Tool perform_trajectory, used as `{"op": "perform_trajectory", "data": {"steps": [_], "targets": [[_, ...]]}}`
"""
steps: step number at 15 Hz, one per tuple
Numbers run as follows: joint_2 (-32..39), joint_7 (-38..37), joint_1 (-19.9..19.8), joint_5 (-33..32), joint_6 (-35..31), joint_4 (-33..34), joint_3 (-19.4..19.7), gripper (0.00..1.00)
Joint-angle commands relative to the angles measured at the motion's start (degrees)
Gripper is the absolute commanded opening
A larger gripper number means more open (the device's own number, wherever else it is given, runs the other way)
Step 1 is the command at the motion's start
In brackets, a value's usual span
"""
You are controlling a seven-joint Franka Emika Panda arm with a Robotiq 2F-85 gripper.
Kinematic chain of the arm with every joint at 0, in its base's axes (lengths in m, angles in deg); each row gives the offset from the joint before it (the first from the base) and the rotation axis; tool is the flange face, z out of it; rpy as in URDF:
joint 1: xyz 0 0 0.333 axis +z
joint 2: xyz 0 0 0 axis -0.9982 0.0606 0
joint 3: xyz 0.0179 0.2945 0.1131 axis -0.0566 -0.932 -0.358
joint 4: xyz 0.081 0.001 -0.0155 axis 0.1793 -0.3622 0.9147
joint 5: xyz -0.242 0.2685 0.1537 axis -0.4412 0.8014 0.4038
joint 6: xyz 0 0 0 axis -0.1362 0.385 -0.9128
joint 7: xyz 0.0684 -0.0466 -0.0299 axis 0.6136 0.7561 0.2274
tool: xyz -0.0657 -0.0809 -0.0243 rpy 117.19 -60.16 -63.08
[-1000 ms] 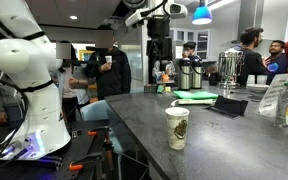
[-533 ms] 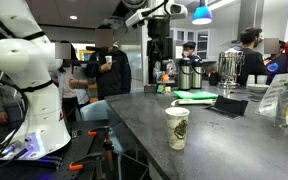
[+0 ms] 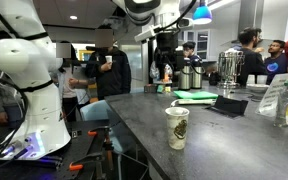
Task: Pick the marker from the cup and put it on the table
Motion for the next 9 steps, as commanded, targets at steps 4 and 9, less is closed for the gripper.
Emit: {"op": "perform_trajectory", "data": {"steps": [4,9], "targets": [[6.9,2.3,-1.4,2.6,-3.0,1.7,-0.6,0.63],[12.4,0.3,-2.2,5.3,-5.6,4.6,-1.6,0.36]]}}
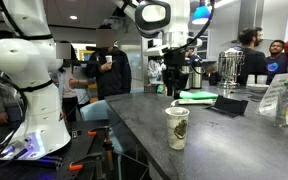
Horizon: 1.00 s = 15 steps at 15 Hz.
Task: Pick the marker from the cup and put it on the table
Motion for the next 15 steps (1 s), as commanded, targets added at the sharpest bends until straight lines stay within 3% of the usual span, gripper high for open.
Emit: {"op": "perform_trajectory", "data": {"steps": [1,15], "targets": [[4.0,0.1,-1.4,3.8,-2.4,3.0,-1.6,0.42],[9.7,0.8,-4.7,6.2,-2.9,4.3,-3.7,0.43]]}}
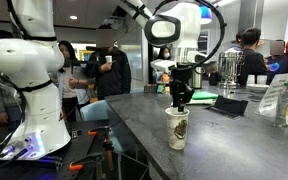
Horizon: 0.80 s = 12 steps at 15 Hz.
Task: Pick the marker from the cup and put it on the table
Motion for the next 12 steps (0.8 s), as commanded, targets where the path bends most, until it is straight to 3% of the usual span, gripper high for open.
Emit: {"op": "perform_trajectory", "data": {"steps": [1,12], "targets": [[0.6,0.9,-1.3,1.2,-1.0,0.0,-1.5,0.44],[3.0,2.9,-2.6,1.7,-8.2,-2.8,-2.9,0.40]]}}
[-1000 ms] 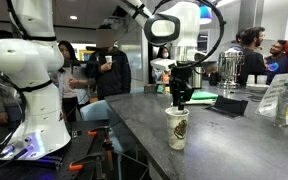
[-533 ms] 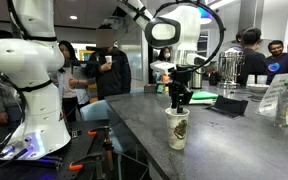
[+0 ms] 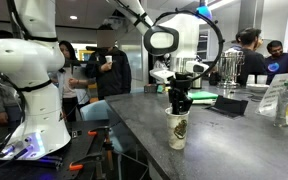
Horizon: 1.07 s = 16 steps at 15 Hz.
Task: Pick the marker from the cup and put it on the table
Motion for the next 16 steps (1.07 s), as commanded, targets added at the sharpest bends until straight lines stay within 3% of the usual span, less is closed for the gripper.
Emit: {"op": "perform_trajectory", "data": {"steps": [1,13,15,16], "targets": [[0.3,2.9,-1.5,1.7,-4.3,-1.5,-1.8,0.41],[1.0,5.3,-3.1,2.8,-10.3,-3.5,-4.0,0.33],[1.0,5.7,-3.3,3.1,-10.3,-3.5,-4.0,0.09],[1.0,5.8,-3.4,3.1,-10.4,-3.4,-4.0,0.05]]}}
